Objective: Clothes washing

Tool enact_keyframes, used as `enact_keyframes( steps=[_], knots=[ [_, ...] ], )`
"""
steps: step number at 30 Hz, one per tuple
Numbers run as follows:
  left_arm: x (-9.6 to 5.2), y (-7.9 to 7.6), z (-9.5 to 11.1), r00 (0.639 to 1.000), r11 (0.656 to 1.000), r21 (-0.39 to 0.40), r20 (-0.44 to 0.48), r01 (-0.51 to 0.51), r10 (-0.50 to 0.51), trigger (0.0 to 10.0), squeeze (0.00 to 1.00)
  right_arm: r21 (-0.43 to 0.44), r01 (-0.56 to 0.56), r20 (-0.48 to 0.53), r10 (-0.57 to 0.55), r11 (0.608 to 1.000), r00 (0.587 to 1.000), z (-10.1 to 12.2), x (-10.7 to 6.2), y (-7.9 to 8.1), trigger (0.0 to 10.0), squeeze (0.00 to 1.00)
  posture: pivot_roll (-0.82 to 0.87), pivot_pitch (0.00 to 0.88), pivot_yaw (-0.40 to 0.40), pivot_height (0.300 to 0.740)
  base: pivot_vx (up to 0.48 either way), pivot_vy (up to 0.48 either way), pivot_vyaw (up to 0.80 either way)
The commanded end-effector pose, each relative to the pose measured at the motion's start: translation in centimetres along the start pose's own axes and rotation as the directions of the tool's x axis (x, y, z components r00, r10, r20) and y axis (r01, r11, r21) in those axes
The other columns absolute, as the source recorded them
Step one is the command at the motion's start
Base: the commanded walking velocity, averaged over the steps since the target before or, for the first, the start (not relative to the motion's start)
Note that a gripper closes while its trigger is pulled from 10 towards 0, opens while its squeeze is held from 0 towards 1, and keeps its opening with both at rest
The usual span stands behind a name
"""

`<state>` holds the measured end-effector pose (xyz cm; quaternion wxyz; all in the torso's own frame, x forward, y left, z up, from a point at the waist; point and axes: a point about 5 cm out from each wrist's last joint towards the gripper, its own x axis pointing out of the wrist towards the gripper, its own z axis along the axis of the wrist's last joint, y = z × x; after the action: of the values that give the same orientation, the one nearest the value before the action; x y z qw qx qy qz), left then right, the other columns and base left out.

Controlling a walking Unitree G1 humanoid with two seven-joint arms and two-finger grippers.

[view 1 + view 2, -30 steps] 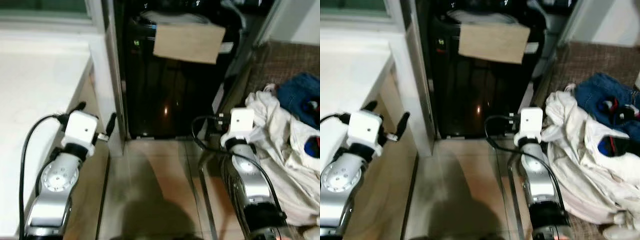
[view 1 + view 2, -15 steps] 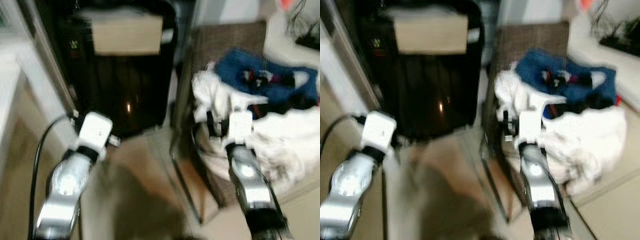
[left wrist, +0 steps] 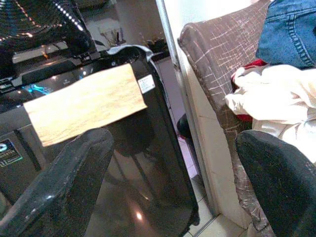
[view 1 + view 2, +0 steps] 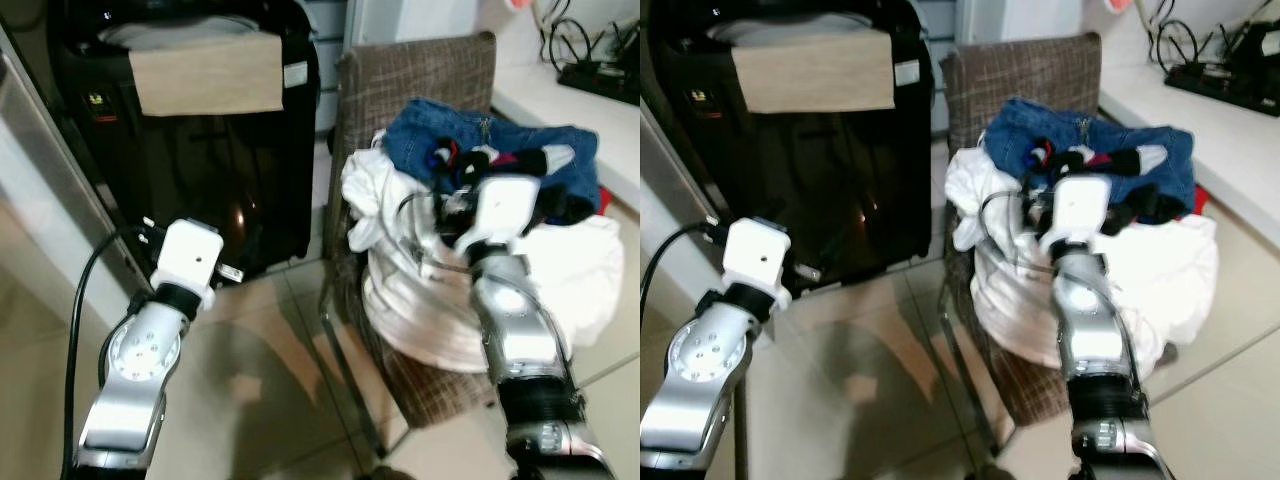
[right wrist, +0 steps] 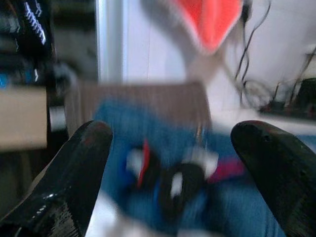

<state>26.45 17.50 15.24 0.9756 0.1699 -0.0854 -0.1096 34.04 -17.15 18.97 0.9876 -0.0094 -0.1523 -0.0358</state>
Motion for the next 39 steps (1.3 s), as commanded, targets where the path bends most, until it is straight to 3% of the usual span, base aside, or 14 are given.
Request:
enact_keyframes(
  steps=[1, 2, 4, 8, 12, 17, 24, 27, 28, 29, 30, 33, 35, 39],
  knots=[
    [0.0, 0.5, 0.4, 1.0, 1.0, 0.0, 0.015, -0.004, 0.004, 10.0, 0.0, 0.08, 0.061, 0.044, -0.065, 0.995, 0.997, 2.2, 1.1, -0.6, 10.0, 0.0, 0.0, 0.022, -0.013, 0.74, 0.0, 0.0, 0.0],
    [0.0, 0.5, 0.4, 1.0, 1.0, 0.0, 0.018, 0.002, -0.002, 10.0, 0.0, 0.123, 0.154, 0.031, -0.159, 0.98, 0.987, 2.9, 1.7, -1.8, 10.0, 0.0, -0.01, 0.022, -0.01, 0.74, 0.0, 0.0, 0.0],
    [0.2, 0.5, 0.5, 1.0, 1.0, 0.001, 0.02, 0.006, -0.006, 10.0, 0.0, 0.165, 0.274, -0.093, -0.262, 0.947, 0.961, 1.9, 1.9, -3.1, 10.0, 0.0, -0.01, 0.024, -0.01, 0.74, 0.0, 0.0, 0.0],
    [0.5, 0.5, 0.5, 1.0, 1.0, -0.004, 0.022, 0.012, -0.011, 10.0, 0.0, 0.14, 0.339, -0.335, -0.278, 0.93, 0.9, -2.2, 0.7, -3.1, 10.0, 0.0, -0.02, 0.024, -0.01, 0.74, 0.0, 0.0, 0.0],
    [0.8, 0.5, 0.6, 0.999, 1.0, -0.007, 0.025, 0.02, -0.02, 10.0, 0.0, 0.185, 0.406, -0.493, -0.273, 0.895, 0.826, -4.4, 0.3, -3.1, 10.0, 0.0, -0.02, 0.024, -0.003, 0.74, 0.0, 0.0, 0.0],
    [1.1, 0.6, 0.8, 0.999, 1.0, -0.005, 0.029, 0.031, -0.03, 10.0, 0.0, 0.205, 0.468, -0.586, -0.275, 0.86, 0.762, -5.2, 0.9, -3.4, 10.0, 0.0, -0.02, 0.025, 0.0, 0.74, 0.0, 0.0, 0.0],
    [1.1, 0.6, 1.0, 0.999, 0.999, 0.011, 0.037, 0.037, -0.037, 10.0, 0.0, 0.155, 0.465, -0.561, -0.31, 0.872, 0.768, -5.3, 2.8, -4.7, 10.0, 0.0, 0.0, 0.033, -0.004, 0.74, 0.0, 0.0, 0.0],
    [1.0, 0.7, 1.0, 0.999, 0.999, 0.015, 0.035, 0.038, -0.038, 10.0, 0.0, 0.179, 0.514, -0.631, -0.303, 0.839, 0.714, -6.4, 2.5, -4.6, 10.0, 0.0, 0.01, 0.034, -0.006, 0.74, 0.0, 0.0, 0.0],
    [0.9, 0.8, 1.0, 0.999, 0.999, 0.016, 0.034, 0.037, -0.038, 10.0, 0.0, 0.195, 0.536, -0.664, -0.292, 0.821, 0.688, -6.9, 2.2, -4.4, 9.6, 0.0, 0.01, 0.034, -0.006, 0.74, 0.0, 0.0, 0.0],
    [0.9, 0.9, 1.0, 0.999, 0.999, 0.019, 0.03, 0.036, -0.037, 10.0, 0.0, 0.213, 0.556, -0.693, -0.277, 0.803, 0.665, -7.4, 1.9, -4.2, 4.4, 0.0, 0.02, 0.035, -0.009, 0.74, 0.0, 0.0, 0.0],
    [0.8, 0.9, 0.9, 0.999, 0.999, 0.024, 0.027, 0.035, -0.035, 10.0, 0.0, 0.227, 0.56, -0.714, -0.255, 0.797, 0.652, -7.9, 1.7, -3.9, 0.0, 0.0, 0.02, 0.035, -0.009, 0.74, 0.0, 0.0, 0.0],
    [0.8, 1.1, 0.9, 0.999, 0.999, 0.026, 0.024, 0.032, -0.033, 10.0, 0.0, 0.232, 0.565, -0.732, -0.241, 0.791, 0.638, -8.4, 1.5, -3.5, 0.0, 0.0, 0.02, 0.035, -0.009, 0.74, 0.0, 0.0, 0.0],
    [0.7, 1.5, 0.9, 1.0, 1.0, 0.025, 0.014, 0.015, -0.016, 10.0, 0.0, 0.204, 0.513, -0.724, -0.224, 0.834, 0.652, -8.8, 1.4, -2.8, 0.0, 0.0, 0.03, 0.033, -0.015, 0.74, 0.0, 0.0, 0.0],
    [0.7, 1.7, 0.8, 1.0, 1.0, 0.022, 0.011, 0.008, -0.008, 10.0, 0.0, 0.19, 0.46, -0.695, -0.212, 0.867, 0.687, -8.5, 1.8, -2.6, 0.0, 0.0, 0.04, 0.034, -0.023, 0.74, 0.0, 0.0, 0.0]
  ],
)
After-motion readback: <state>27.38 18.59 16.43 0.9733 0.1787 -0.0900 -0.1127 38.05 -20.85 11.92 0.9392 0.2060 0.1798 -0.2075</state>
